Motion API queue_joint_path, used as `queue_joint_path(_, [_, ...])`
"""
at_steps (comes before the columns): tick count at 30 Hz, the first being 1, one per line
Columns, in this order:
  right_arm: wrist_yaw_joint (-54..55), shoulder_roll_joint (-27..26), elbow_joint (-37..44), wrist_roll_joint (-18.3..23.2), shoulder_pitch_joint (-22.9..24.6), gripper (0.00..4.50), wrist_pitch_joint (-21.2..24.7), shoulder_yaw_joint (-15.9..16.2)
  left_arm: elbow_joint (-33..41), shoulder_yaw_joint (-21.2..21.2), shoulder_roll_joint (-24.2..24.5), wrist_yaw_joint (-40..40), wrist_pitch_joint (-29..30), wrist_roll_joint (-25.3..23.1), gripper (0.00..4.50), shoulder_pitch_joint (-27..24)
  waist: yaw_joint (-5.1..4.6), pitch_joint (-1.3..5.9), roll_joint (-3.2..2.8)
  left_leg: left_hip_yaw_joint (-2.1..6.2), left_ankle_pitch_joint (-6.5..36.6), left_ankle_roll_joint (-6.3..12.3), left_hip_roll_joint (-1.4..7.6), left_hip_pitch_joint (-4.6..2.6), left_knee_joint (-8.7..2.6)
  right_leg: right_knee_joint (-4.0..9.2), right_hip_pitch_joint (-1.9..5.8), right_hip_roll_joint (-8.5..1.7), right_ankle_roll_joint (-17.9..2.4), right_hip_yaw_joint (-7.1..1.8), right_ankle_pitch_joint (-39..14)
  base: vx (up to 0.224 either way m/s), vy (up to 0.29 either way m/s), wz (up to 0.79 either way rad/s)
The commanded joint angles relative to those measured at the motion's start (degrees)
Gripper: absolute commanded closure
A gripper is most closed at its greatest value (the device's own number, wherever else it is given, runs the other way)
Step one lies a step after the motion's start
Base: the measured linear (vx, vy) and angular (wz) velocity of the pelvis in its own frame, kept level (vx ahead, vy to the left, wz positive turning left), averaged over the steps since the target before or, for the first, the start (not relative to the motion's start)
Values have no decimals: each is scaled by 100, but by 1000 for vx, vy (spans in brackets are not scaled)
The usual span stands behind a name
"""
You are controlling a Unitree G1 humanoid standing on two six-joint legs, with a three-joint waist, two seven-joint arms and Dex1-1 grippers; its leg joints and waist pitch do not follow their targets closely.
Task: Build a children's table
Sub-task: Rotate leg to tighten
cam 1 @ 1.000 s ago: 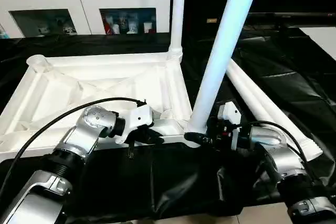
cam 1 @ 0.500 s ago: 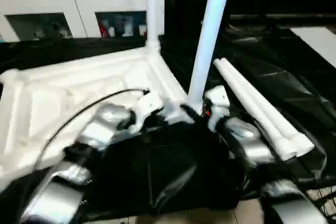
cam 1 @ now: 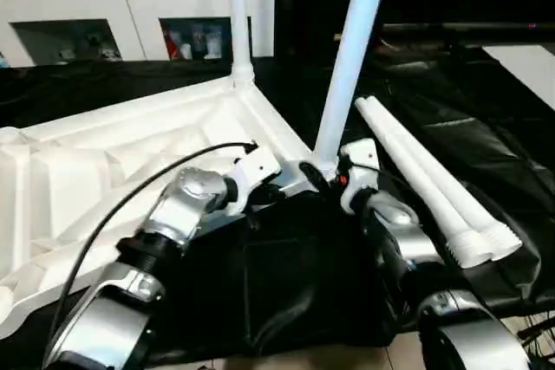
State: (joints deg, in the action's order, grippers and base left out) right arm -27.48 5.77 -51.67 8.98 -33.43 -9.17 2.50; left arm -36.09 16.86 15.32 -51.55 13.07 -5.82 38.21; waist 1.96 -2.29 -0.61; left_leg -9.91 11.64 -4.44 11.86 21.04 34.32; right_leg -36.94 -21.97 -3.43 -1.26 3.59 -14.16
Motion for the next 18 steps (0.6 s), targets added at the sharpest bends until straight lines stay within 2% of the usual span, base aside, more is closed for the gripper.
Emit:
queue_joint_path(1, [-309,95,244,13,91,55,67,141,50,171,46,-353,-212,108,450,-205,22,339,40,24,40,728,132,-1,-317,384,342,-443,-1536,-294,1051,0,0,0])
queue_joint_path(3, [-507,220,446,40,166,30,98,184,69,179,115,-467,-269,131,450,-241,18,334,43,21,100,736,147,-10,-322,393,331,-444,-1523,-296,899,0,0,0])
queue_joint_path(5, [-824,378,705,91,280,30,149,210,81,188,200,-620,-459,144,450,-279,19,331,42,26,185,716,156,-14,-331,410,336,-448,-1500,-295,735,0,0,0])
queue_joint_path(6, [-1375,647,1116,189,489,30,298,281,105,183,316,-847,-674,193,450,-321,3,323,55,22,194,705,160,-10,-337,413,327,-442,-1497,-299,708,0,0,0])
queue_joint_path(7, [-1375,647,1116,189,489,30,298,281,105,183,316,-847,-674,193,450,-321,41,336,47,25,196,735,165,-35,-322,410,335,-435,-1459,-304,779,0,0,0])
queue_joint_path(8, [-1819,864,1412,269,648,30,395,343,143,168,406,-1040,-744,252,450,-350,24,325,55,20,187,744,164,-24,-331,404,325,-435,-1470,-310,825,0,0,0])
queue_joint_path(9, [-1871,890,1446,278,667,30,406,350,148,166,417,-1062,-752,259,450,-353,45,315,57,17,273,754,153,-28,-335,430,334,-423,-1456,-297,742,0,0,0])
queue_joint_path(11, [-2820,1293,1926,493,903,30,478,428,333,175,670,-1757,-1024,468,450,-429,50,315,60,23,374,730,155,-19,-335,438,346,-428,-1410,-300,580,0,0,0])
queue_joint_path(12, [-2945,1343,1964,510,908,30,457,448,380,163,702,-1873,-1016,522,450,-434,42,314,65,24,363,741,157,-4,-334,430,345,-434,-1413,-306,615,0,0,0])
queue_joint_path(15, [-3158,1424,1916,466,851,30,469,537,387,156,755,-1998,-1007,553,450,-397,27,307,35,16,404,690,162,-13,-343,441,308,-429,-1491,-288,475,0,0,0])
queue_joint_path(18, [-3213,1436,1826,425,792,30,440,565,311,150,769,-1990,-1046,544,450,-346,31,311,42,16,409,630,168,-38,-344,442,299,-430,-1537,-292,438,0,0,0])
